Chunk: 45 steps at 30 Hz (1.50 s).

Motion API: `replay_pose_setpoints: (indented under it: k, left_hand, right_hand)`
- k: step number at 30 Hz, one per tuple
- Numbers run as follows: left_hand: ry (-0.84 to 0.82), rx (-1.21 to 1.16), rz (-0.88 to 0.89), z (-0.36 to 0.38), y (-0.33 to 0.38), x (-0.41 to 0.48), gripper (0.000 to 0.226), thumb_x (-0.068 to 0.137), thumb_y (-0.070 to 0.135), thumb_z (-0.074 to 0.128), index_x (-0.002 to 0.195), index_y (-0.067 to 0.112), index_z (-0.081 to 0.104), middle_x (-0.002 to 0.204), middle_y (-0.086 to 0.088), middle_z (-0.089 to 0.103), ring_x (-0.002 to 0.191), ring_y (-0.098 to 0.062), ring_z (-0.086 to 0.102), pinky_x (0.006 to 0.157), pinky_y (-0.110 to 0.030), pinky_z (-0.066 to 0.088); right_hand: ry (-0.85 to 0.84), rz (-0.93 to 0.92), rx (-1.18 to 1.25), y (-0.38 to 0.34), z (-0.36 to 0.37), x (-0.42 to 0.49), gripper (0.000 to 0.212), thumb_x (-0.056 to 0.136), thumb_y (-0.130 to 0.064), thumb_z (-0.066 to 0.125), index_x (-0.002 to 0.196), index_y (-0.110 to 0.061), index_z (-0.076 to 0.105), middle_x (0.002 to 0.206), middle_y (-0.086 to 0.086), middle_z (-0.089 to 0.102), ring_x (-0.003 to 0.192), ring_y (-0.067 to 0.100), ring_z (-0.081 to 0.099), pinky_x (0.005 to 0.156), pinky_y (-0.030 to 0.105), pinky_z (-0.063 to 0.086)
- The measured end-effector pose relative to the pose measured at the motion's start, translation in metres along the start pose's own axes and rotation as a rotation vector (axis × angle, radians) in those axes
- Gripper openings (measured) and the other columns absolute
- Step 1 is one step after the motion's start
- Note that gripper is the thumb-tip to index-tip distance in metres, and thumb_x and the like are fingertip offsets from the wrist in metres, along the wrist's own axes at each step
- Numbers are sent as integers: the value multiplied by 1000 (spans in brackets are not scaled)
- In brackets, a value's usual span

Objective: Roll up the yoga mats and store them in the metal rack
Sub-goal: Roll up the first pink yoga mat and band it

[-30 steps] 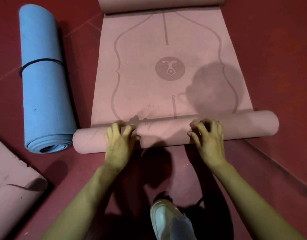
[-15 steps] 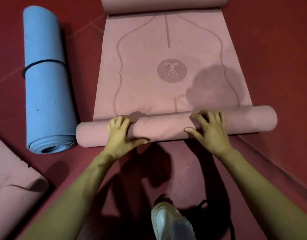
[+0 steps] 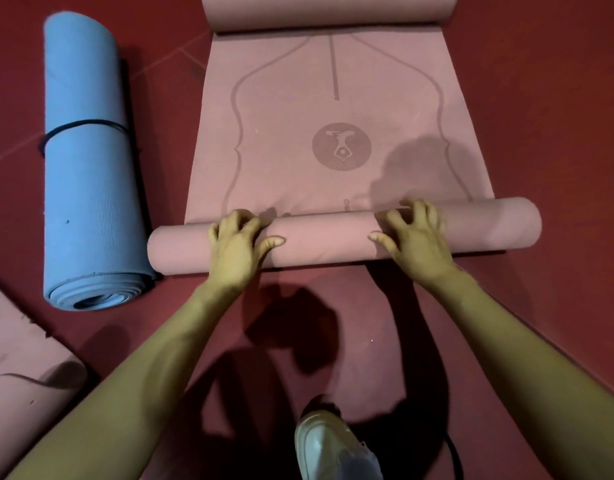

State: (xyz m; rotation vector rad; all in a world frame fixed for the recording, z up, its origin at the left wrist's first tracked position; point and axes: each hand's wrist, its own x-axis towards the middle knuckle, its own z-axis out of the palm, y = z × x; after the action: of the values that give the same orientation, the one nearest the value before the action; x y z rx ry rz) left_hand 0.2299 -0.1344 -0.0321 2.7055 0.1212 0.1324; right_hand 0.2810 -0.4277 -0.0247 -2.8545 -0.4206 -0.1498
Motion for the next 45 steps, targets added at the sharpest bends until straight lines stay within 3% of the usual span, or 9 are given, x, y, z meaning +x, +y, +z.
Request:
replay_pose_setpoints:
  k: [5, 8, 11, 14, 21, 24, 31, 38, 45]
  left_hand:
    - [84, -85, 26, 8, -2, -1, 61, 84, 64, 40, 122, 23, 64, 107, -9, 53, 105, -27, 44, 90, -32, 23]
    - [30, -121, 150, 3, -12, -3, 76, 74, 80, 41, 123, 26, 62, 113, -5, 52, 112, -19, 40, 89, -24, 16]
    - [-43, -37, 236, 1, -16, 1, 94, 59, 88, 45, 128, 26, 58, 124, -4, 52, 118, -18, 38, 91, -26, 13]
    - [-71, 46, 174, 1, -12, 11, 100, 50, 85, 48, 129, 26, 56, 124, -4, 53, 120, -24, 44, 97, -38, 18]
    - [-222, 106, 96, -10, -7, 34, 108, 43, 89, 40, 137, 36, 45, 133, 0, 48, 129, -22, 38, 104, -39, 19]
    - [-241, 127, 104, -11, -6, 36, 113, 39, 90, 41, 138, 35, 44, 135, -1, 47, 129, -23, 37, 103, -39, 19]
    - [-197, 199, 200, -14, -6, 35, 107, 49, 88, 36, 137, 29, 50, 128, -7, 57, 122, -27, 46, 96, -42, 30]
    - [-57, 135, 256, -5, -8, -2, 87, 59, 80, 48, 120, 20, 64, 108, -6, 65, 103, -28, 57, 89, -43, 33]
    - [11, 79, 279, 2, 2, -69, 76, 61, 74, 55, 117, 24, 66, 105, -1, 65, 96, -25, 58, 84, -37, 32]
  right_hand:
    - [54, -8, -4, 1, 8, -5, 50, 88, -49, 39, 125, -21, 58, 115, 28, 51, 104, 34, 33, 94, 61, 37]
    - [26, -105, 44, 15, 7, -7, 50, 86, -52, 42, 131, -30, 45, 124, 23, 48, 110, 35, 33, 99, 63, 33]
    - [-60, -184, 19, 22, 8, -5, 77, 72, -69, 46, 137, -30, 38, 131, 17, 44, 118, 35, 31, 104, 65, 24]
    - [-127, -153, -25, 19, 6, 7, 88, 62, -73, 44, 136, -27, 41, 129, 17, 47, 119, 38, 36, 102, 62, 23]
    - [-296, -80, -17, 17, -7, 36, 107, 48, -84, 43, 142, -32, 37, 140, 8, 39, 130, 31, 29, 107, 45, 15]
    - [-333, -58, -27, 13, -6, 39, 108, 50, -82, 59, 142, -34, 33, 142, 6, 35, 132, 30, 26, 109, 47, 12]
    - [-323, -48, -65, 6, -10, 42, 98, 52, -72, 73, 136, -36, 39, 134, 5, 41, 129, 26, 30, 104, 46, 18]
    - [-310, -84, -67, 0, -18, 19, 98, 46, -69, 77, 131, -31, 46, 120, 5, 46, 118, 26, 37, 94, 41, 28]
    - [-311, -93, -33, 3, -28, -49, 99, 38, -84, 52, 123, -32, 52, 112, 2, 49, 108, 26, 44, 90, 44, 34]
